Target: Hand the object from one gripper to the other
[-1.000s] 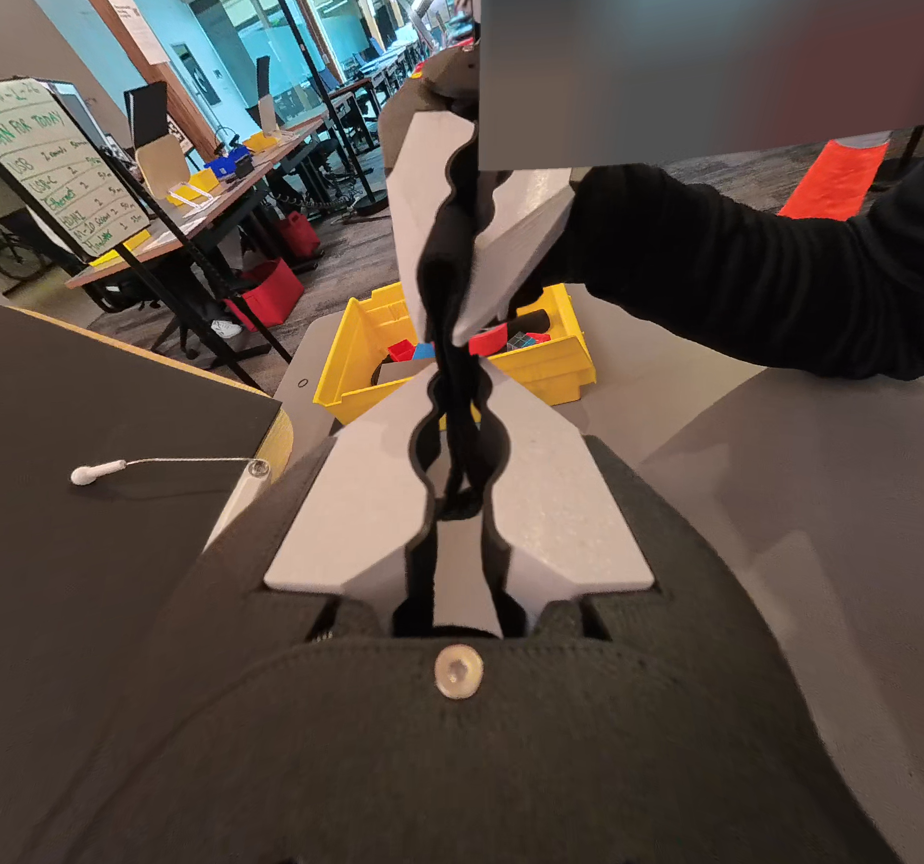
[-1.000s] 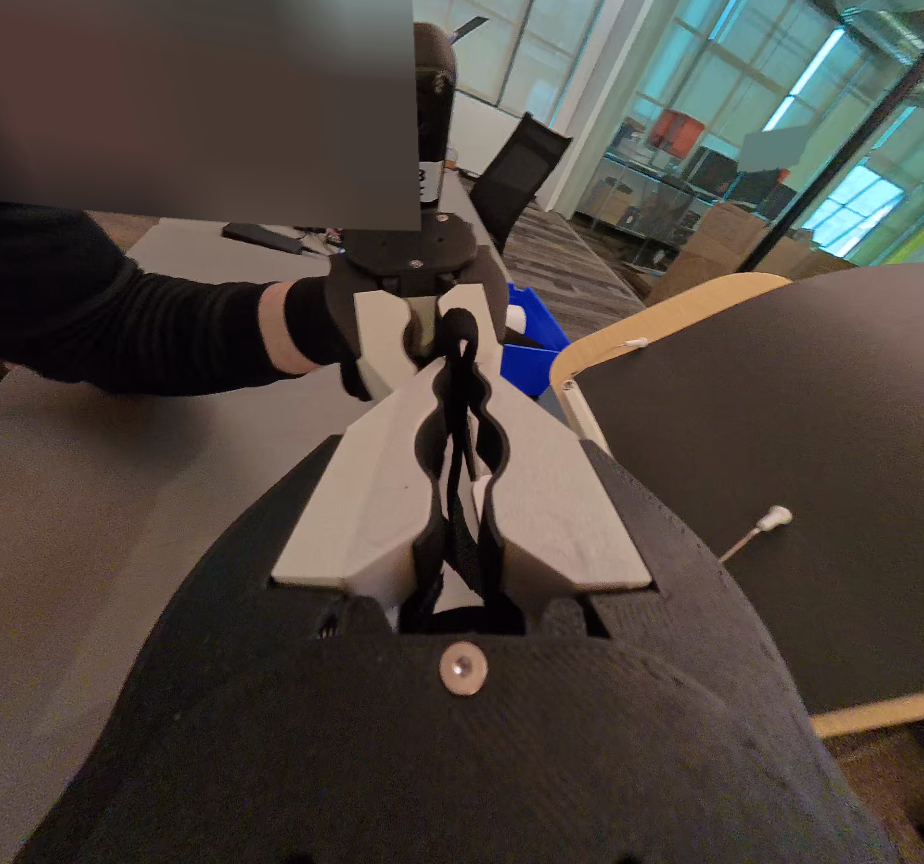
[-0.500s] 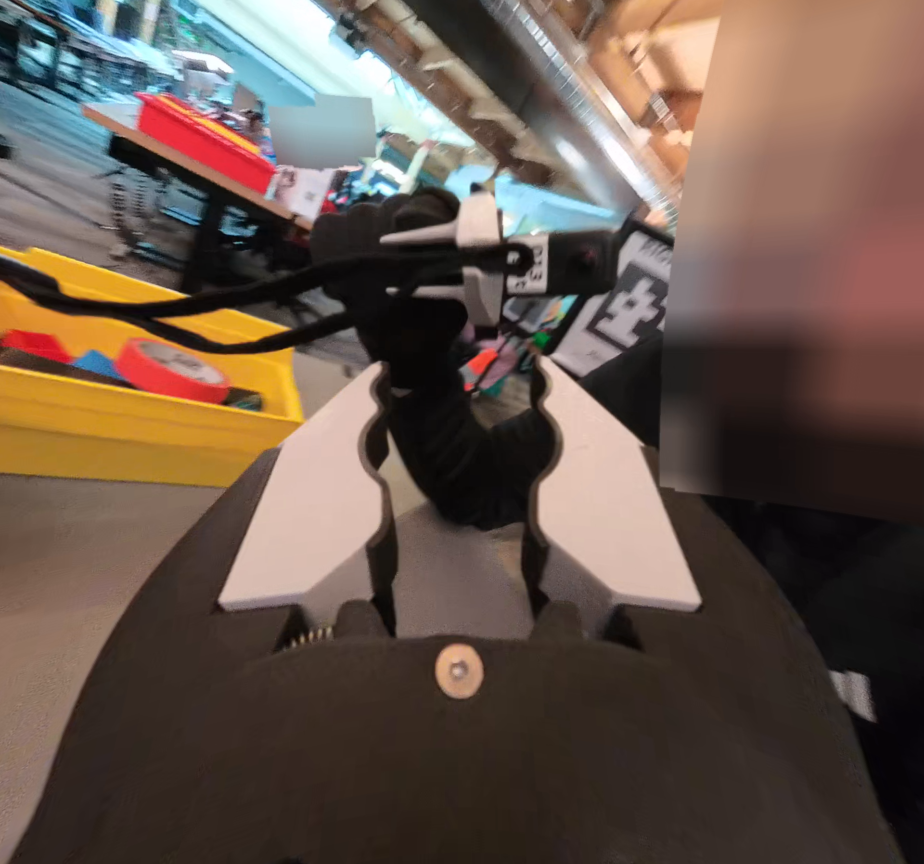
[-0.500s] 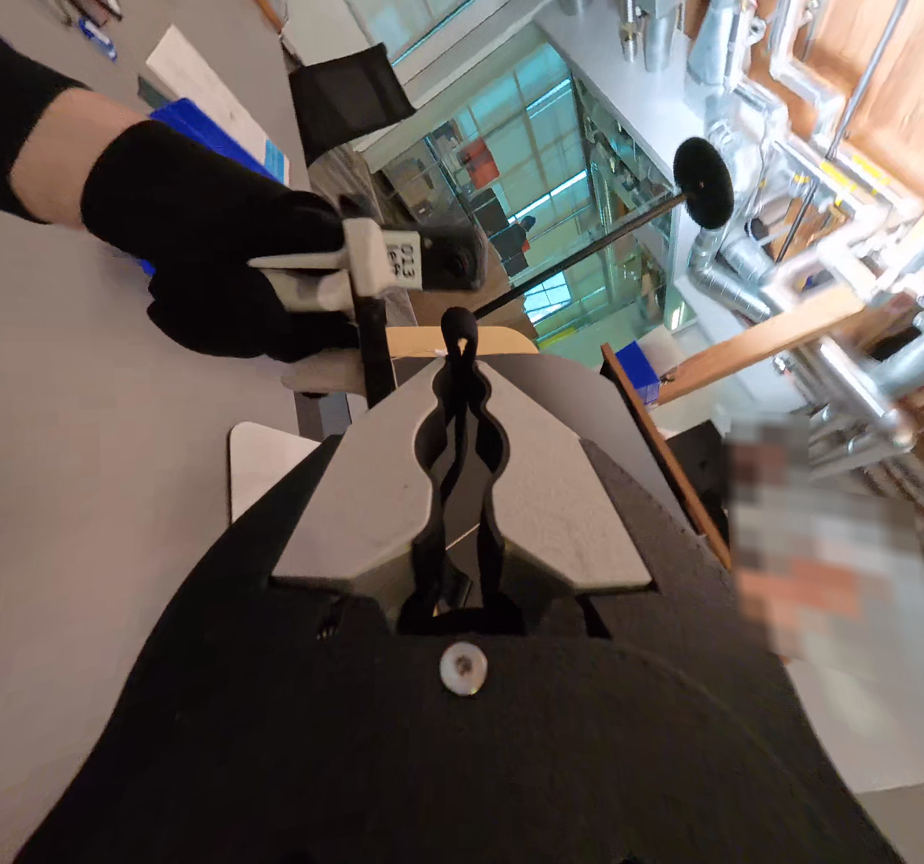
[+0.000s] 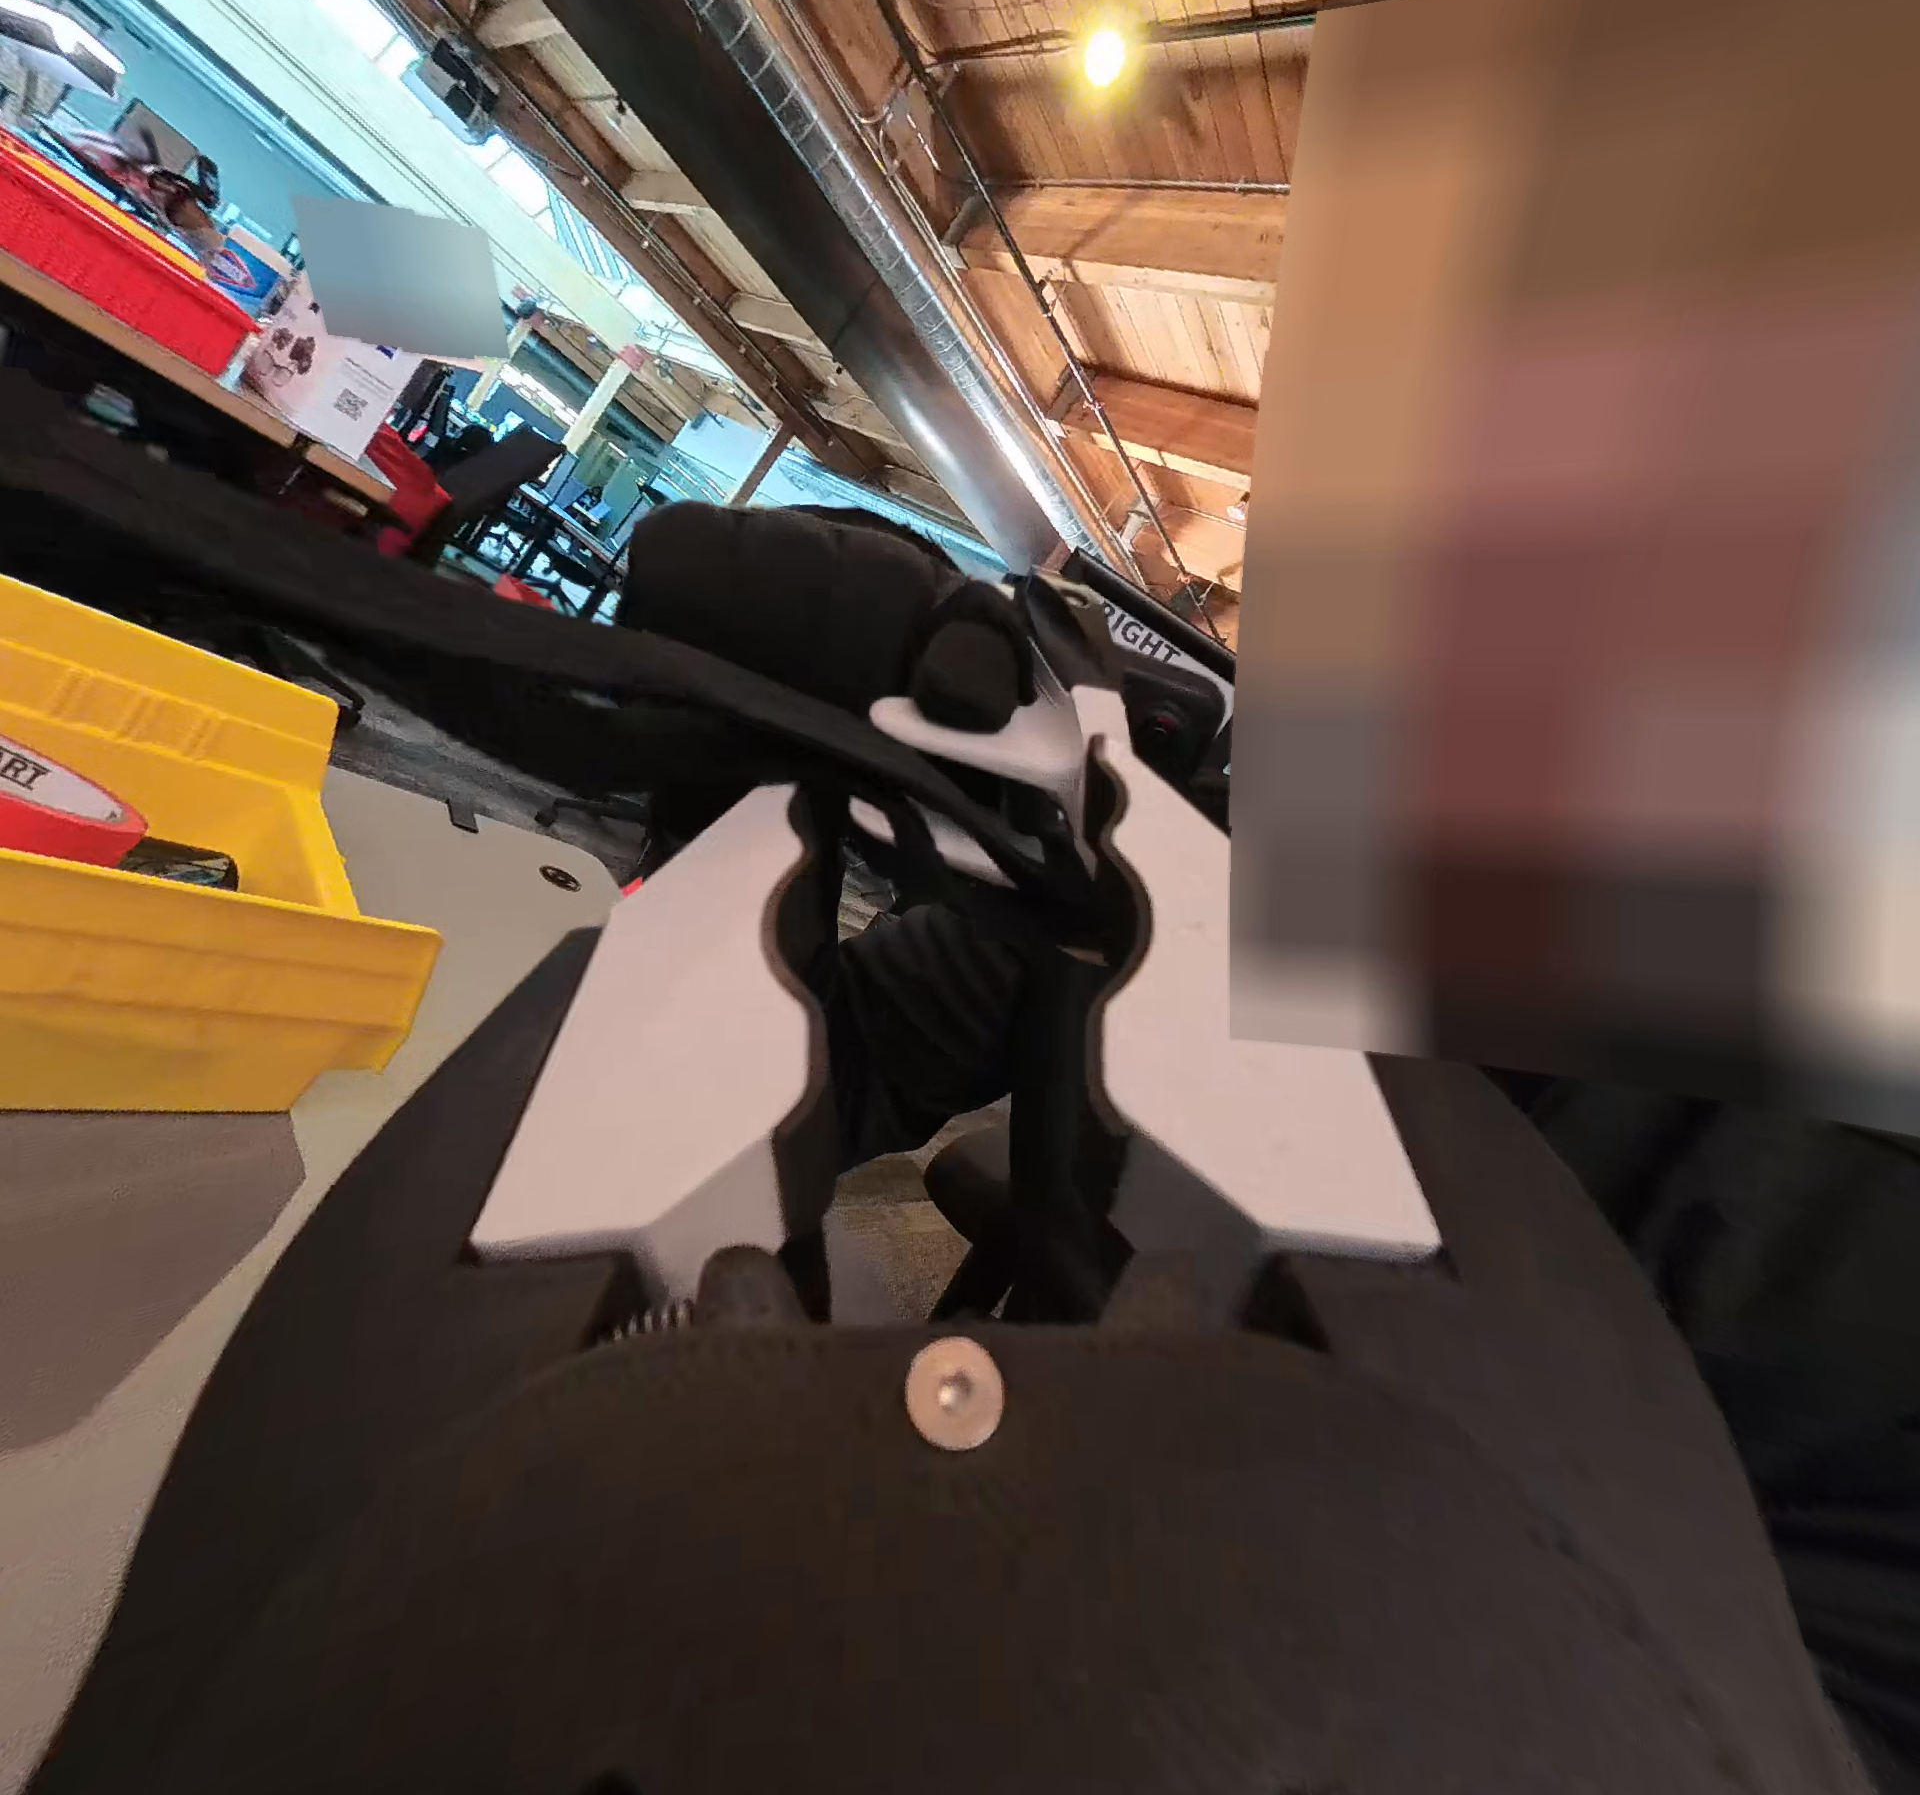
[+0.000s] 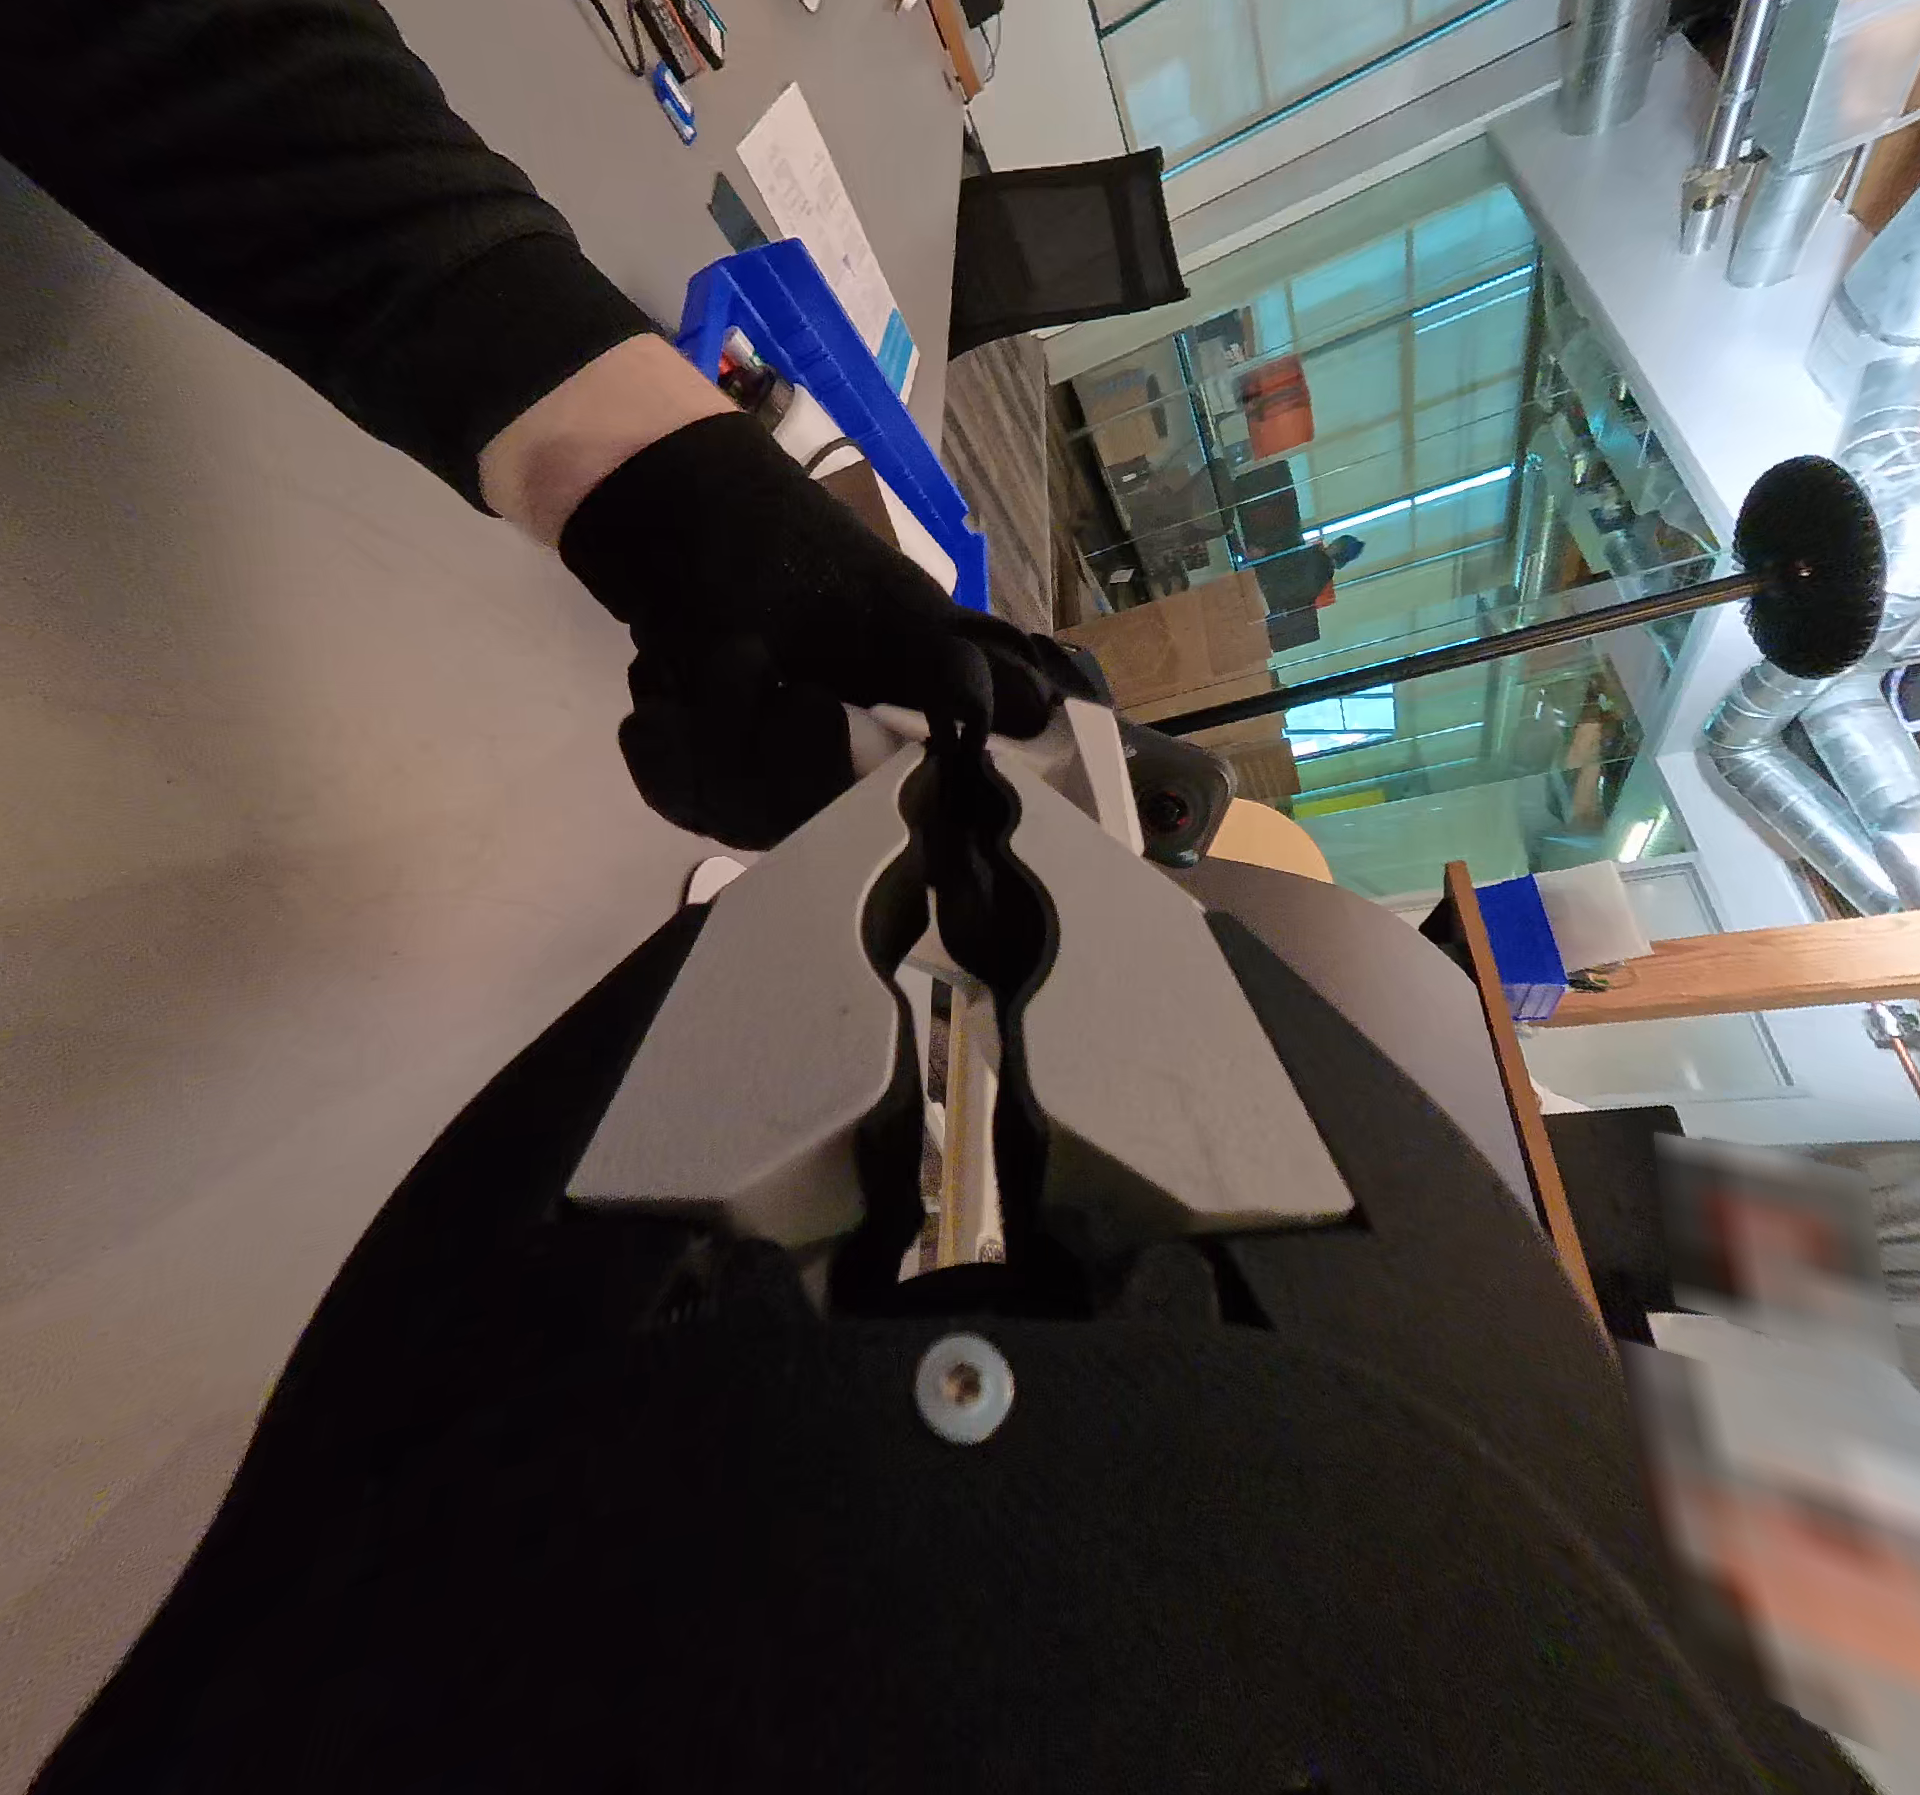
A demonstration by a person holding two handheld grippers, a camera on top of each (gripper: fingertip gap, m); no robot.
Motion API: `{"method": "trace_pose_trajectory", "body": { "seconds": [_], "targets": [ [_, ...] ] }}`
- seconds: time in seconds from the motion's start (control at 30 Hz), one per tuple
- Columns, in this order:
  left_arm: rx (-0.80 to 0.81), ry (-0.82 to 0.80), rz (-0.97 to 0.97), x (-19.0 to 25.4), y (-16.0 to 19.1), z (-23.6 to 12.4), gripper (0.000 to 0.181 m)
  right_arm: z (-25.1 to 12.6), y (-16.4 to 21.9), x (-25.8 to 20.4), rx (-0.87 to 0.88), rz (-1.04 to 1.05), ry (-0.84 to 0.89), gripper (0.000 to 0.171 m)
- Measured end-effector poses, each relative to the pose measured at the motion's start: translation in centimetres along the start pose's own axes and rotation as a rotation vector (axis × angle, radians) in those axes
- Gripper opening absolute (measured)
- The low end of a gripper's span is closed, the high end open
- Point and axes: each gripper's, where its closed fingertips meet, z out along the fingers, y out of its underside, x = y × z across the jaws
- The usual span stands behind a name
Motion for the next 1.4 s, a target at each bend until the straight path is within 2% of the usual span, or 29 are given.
{"method": "trace_pose_trajectory", "body": {
  "seconds": [0.03,0.17,0.23,0.4,0.53,0.6,0.67,0.77,0.9,0.93,0.97,1.03,1.27,1.33,1.4],
  "targets": [
    [0.001,-0.016,0.014,-0.2,0.0,-0.1,0.04,0.0,0.0,-0.1,0.001,0.004,-0.009,0.001],
    [0.006,-0.067,0.08,-0.5,-0.3,-0.3,0.012,0.1,0.4,-0.5,-0.002,0.037,-0.043,0.001],
    [-0.011,-0.1,0.117,-0.6,-0.2,-0.3,0.004,0.2,0.9,-0.8,-0.014,0.068,-0.062,0.003],
    [-0.043,-0.274,0.297,-1.6,-0.7,-1.0,0.002,-0.2,1.5,-1.2,-0.006,0.228,-0.132,0.039],
    [-0.121,-0.439,0.539,-2.1,-0.8,-1.5,0.002,-1.9,1.8,0.4,0.107,0.532,-0.167,0.038],
    [-0.187,-0.49,0.647,-2.0,-0.4,-1.4,0.001,-2.5,3.3,2.5,0.151,0.73,-0.111,0.03],
    [-0.237,-0.554,0.795,-2.1,-0.3,-1.4,0.001,-2.6,5.0,4.0,0.195,0.932,-0.071,0.038],
    [-0.379,-0.619,0.932,-2.9,1.0,-1.0,0.001,-2.4,5.2,4.0,0.294,1.109,-0.138,0.046],
    [-0.494,-0.664,0.986,-4.1,2.3,-0.7,0.001,-2.1,3.6,3.7,0.416,1.169,-0.233,0.038],
    [-0.509,-0.664,0.993,-4.3,2.6,-0.6,0.001,-2.0,3.4,3.6,0.424,1.169,-0.246,0.031],
    [-0.525,-0.659,0.991,-4.5,2.9,-0.5,0.001,-2.0,3.2,3.3,0.427,1.154,-0.259,0.015],
    [-0.536,-0.683,0.999,-4.9,2.9,-0.8,0.001,-2.1,3.2,3.2,0.414,1.127,-0.254,0.003],
    [-0.513,-0.692,0.991,-5.0,2.5,-1.0,0.005,-1.8,3.7,3.6,0.336,1.033,-0.169,0.001],
    [-0.525,-0.693,1.012,-4.6,2.5,-1.1,0.021,-2.2,3.8,3.8,0.34,1.053,-0.171,0.001],
    [-0.529,-0.739,1.084,-3.8,1.7,-1.5,0.029,-2.4,4.6,3.9,0.32,1.087,-0.157,0.001]
  ]
}}
